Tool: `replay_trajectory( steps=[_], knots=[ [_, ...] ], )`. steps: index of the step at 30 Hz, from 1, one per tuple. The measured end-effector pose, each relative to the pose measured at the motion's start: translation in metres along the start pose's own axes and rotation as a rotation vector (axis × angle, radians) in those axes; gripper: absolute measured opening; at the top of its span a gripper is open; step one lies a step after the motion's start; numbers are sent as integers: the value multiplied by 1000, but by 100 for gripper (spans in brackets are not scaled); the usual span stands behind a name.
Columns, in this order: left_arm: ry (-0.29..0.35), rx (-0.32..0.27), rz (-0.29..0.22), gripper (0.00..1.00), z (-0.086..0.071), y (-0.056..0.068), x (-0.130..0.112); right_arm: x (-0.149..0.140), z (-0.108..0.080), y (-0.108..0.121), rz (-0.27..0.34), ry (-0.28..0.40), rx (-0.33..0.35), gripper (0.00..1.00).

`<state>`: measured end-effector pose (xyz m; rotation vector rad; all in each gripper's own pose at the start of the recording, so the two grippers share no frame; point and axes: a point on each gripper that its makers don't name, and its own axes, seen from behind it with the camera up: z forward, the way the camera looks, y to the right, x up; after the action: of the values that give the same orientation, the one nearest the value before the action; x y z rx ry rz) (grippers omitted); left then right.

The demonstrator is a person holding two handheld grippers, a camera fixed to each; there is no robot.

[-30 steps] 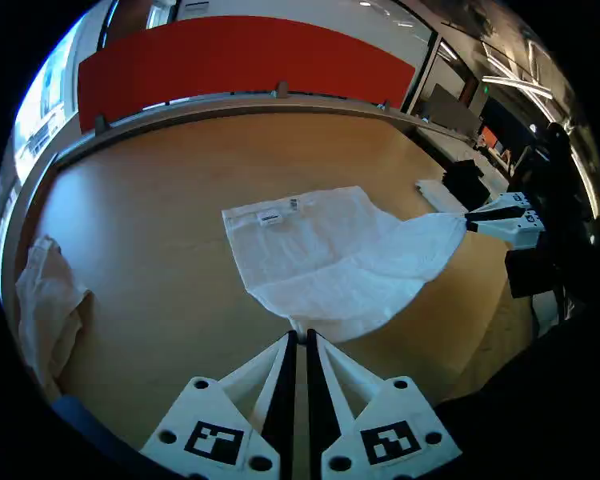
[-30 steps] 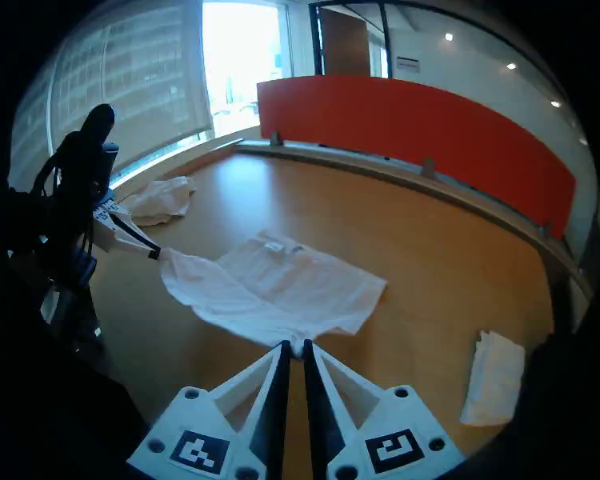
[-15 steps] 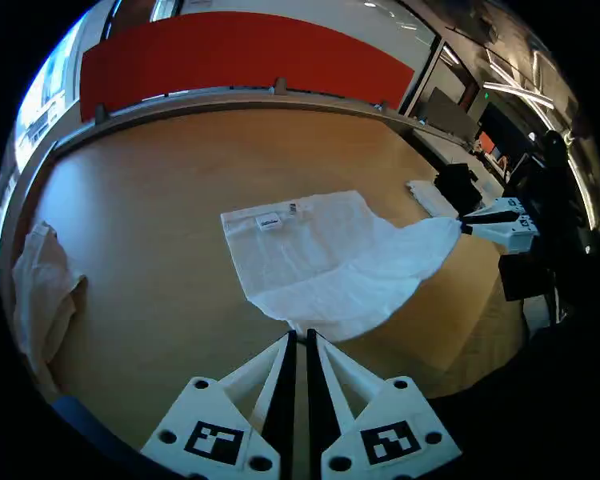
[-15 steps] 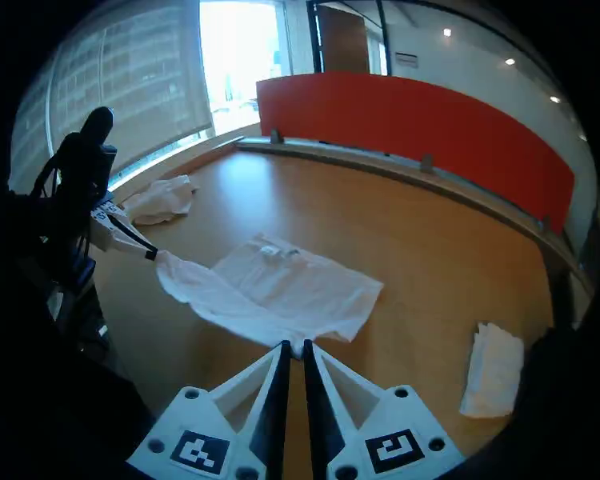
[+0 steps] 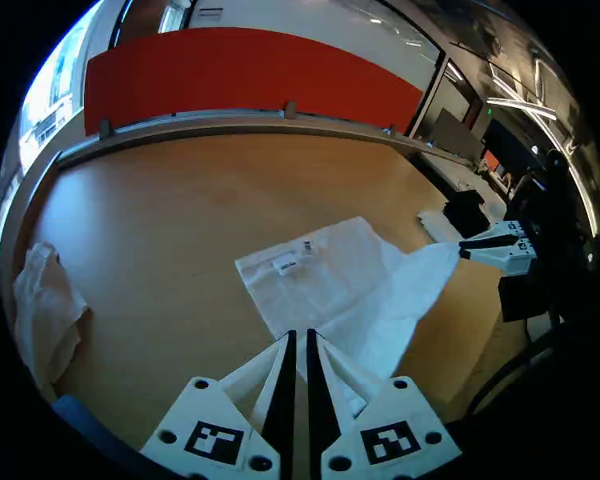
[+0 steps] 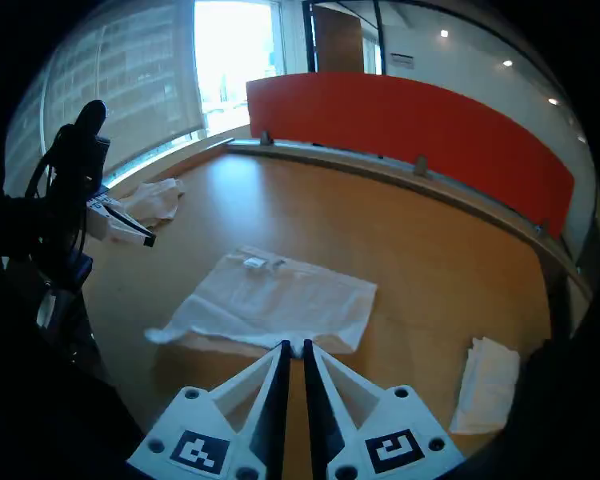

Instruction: Fold towel

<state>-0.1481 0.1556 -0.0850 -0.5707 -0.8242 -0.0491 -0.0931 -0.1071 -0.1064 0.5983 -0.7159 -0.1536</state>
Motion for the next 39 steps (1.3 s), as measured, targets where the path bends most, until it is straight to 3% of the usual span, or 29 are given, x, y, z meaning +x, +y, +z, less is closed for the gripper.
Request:
replay_trajectory(
  steps=[3,8,13,15,21,23,33,39],
  knots=[
    [2,-3,10,9,4,-2,4,1,4,1,2,-2,0,12],
    [-11,-28,38,9,3,4,0,-2,4,0,1,-4,0,12],
    [-80,-105,85,9,1,28,-26,-4,3,0,1,-8,-1,12],
    [-120,-131,111,15,1,38,-42,-5,3,1,0,-9,-2,12],
    [-211,-183,197,88,3,62,-85,-7,3,0,-5,-11,-1,12],
    [-223,-190,211,93,5,66,-92,-7,3,-1,-8,-10,0,12],
    [-217,-187,219,93,7,70,-94,-9,3,-1,-17,-9,2,12],
    [-234,-204,247,93,16,81,-109,-10,3,-1,-15,-9,1,12]
  ],
)
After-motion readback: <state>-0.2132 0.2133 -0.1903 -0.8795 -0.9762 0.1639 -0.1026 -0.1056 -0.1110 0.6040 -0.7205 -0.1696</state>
